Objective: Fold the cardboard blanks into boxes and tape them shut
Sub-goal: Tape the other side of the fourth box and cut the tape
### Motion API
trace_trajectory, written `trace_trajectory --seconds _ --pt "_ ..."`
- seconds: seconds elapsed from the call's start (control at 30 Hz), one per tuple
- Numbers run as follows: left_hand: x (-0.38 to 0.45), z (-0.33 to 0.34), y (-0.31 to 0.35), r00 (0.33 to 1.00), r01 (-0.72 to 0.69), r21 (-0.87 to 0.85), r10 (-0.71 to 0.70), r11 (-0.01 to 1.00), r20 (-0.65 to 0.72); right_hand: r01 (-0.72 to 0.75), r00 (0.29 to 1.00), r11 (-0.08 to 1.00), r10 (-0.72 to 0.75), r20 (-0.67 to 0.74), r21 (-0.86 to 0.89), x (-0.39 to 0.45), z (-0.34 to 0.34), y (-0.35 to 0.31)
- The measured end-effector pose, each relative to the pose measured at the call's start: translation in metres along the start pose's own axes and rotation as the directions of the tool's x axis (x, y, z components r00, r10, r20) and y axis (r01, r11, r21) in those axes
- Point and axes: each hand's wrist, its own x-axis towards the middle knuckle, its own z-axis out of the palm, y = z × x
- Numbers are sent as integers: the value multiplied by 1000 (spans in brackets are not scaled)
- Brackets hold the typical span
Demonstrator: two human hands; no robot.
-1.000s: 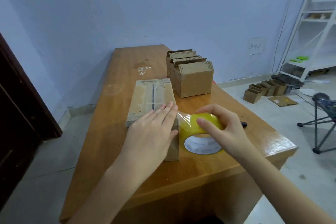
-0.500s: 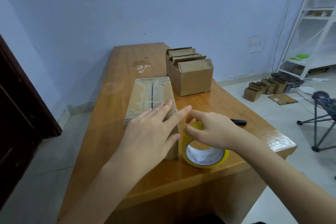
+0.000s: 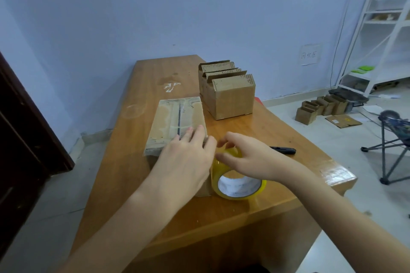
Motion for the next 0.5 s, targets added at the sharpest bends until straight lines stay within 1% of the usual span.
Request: trace_trajectory --seconds 0.07,0.1,0.13,0.17,0.2,0.27,0.3,0.33,0.37,0.43,0.5 --pt "0 4 -1 1000 15 2 -15 1000 -5 -11 1000 986 16 -27 167 2 -2 5" --pt "-1 5 -1 1000 21 10 -21 1000 -10 -36 996 974 53 -71 224 5 -4 12" --pt "0 5 -1 999 41 14 -42 999 23 -77 985 971 109 -135 228 10 -4 25" --pt "1 6 -2 998 34 32 -36 999 50 -146 964 974 180 -198 172 16 -6 41" --pt "2 8 -3 998 27 36 -28 999 47 -246 939 967 254 -231 63 21 -7 59" --pt "3 8 -3 999 23 -6 -23 1000 37 -425 901 881 389 -193 -209 26 -6 91" --pt "3 9 -3 999 25 -17 -24 1000 33 -460 888 830 429 -165 -315 26 -3 104" --pt "3 9 -3 999 28 -15 -28 1000 35 -464 885 796 438 -159 -389 25 0 114" --pt "4 8 -3 998 33 2 -33 999 45 -451 891 781 417 -178 -431 24 2 120" --pt "4 5 2 997 37 43 -39 998 61 -401 916 775 331 -226 -489 22 5 123" --pt "6 8 6 997 18 104 -26 994 76 -354 934 765 261 -243 -538 21 7 121"
